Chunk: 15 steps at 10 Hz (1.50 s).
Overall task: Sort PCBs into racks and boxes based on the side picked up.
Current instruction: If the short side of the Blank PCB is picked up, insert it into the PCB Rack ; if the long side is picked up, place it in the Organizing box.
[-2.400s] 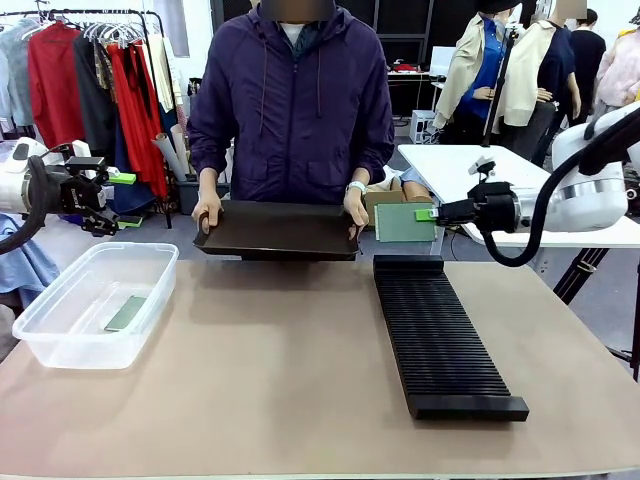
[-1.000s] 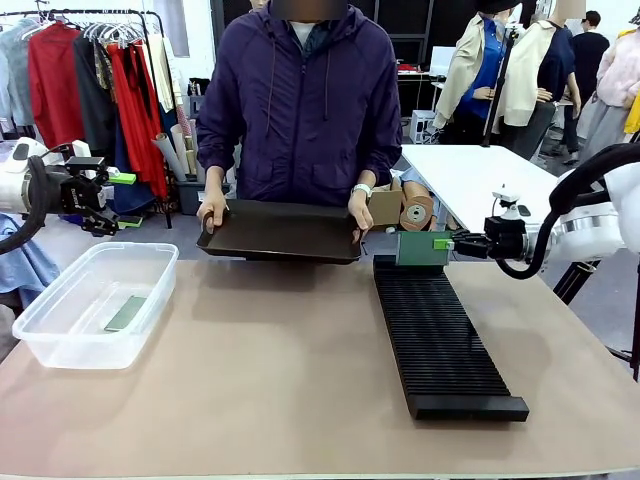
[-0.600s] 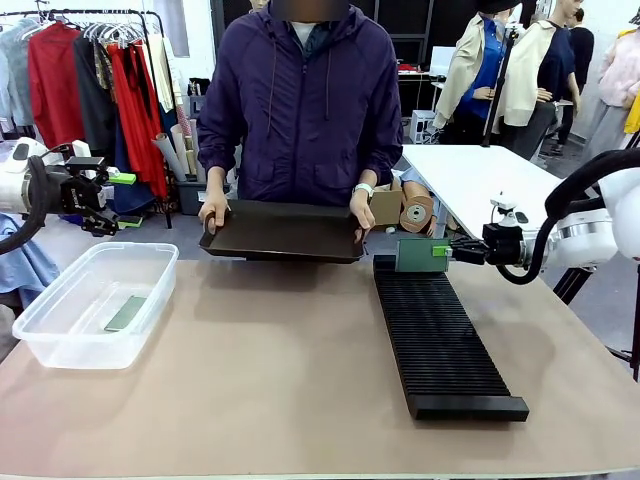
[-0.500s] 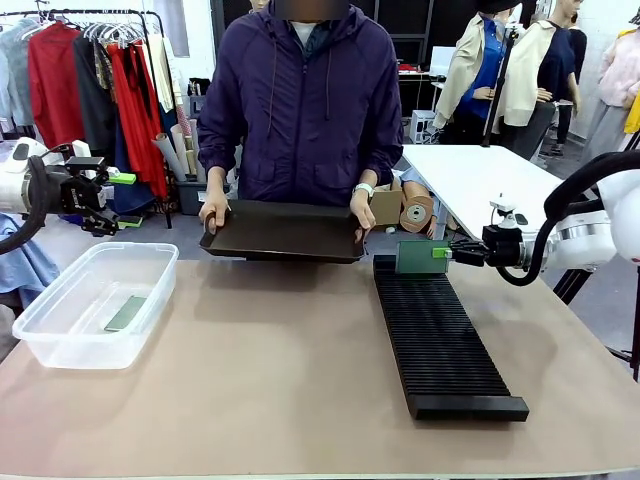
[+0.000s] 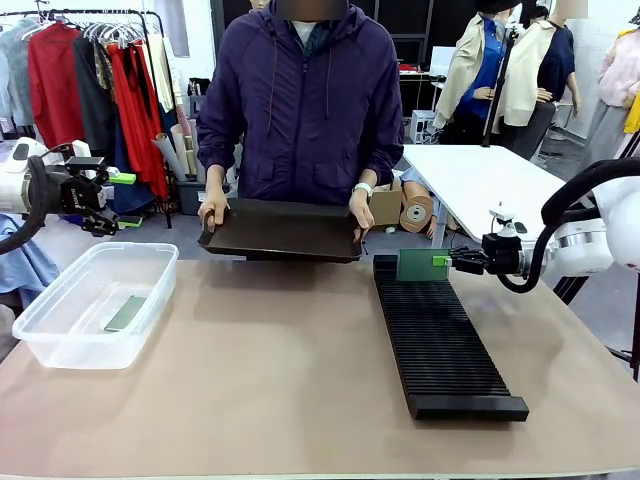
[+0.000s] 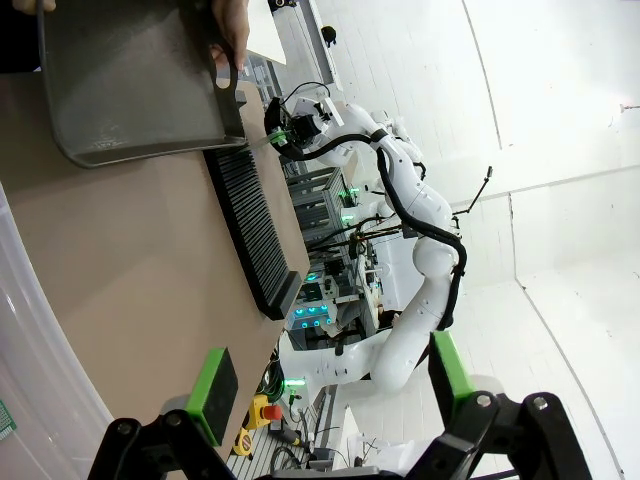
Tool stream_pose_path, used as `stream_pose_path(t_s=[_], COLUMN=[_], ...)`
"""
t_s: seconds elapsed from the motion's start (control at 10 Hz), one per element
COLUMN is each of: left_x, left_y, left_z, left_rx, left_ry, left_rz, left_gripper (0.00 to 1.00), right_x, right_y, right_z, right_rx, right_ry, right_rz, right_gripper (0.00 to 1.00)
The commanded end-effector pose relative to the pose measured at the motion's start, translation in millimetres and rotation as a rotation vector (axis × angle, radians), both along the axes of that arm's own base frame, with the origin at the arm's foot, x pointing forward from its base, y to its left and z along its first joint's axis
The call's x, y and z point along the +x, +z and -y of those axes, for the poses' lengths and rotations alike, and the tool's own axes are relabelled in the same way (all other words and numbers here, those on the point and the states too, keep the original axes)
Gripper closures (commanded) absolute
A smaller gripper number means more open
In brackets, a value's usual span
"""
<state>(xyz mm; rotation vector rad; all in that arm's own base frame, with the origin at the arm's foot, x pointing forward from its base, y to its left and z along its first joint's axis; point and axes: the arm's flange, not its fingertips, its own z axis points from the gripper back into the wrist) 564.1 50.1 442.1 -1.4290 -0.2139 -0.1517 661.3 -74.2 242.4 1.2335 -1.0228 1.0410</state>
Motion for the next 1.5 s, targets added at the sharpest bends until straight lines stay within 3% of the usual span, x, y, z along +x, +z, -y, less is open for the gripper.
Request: stream_pose_path(t_s=[0.0, 0.2, 1.4], left_x=[0.2, 0.2, 0.2], left_y=[1.8, 1.8, 1.8], left_z=[-1.1, -1.1, -1.1], left_rx=[0.002, 0.002, 0.002], left_ry=[0.003, 0.003, 0.003], left_rz=[0.004, 0.004, 0.004], left_gripper=[0.00, 0.00, 0.00], right_x=[4.5, -0.3, 0.6], right_y=[-2.0, -3.2, -6.3], right_z=[-0.1, 0.4, -0.1], right_rx=[-0.007, 0.000, -0.005], right_ry=[0.007, -0.001, -0.001], right_rz=[0.032, -0.002, 0.001], right_gripper=[1.00, 1.00, 1.00])
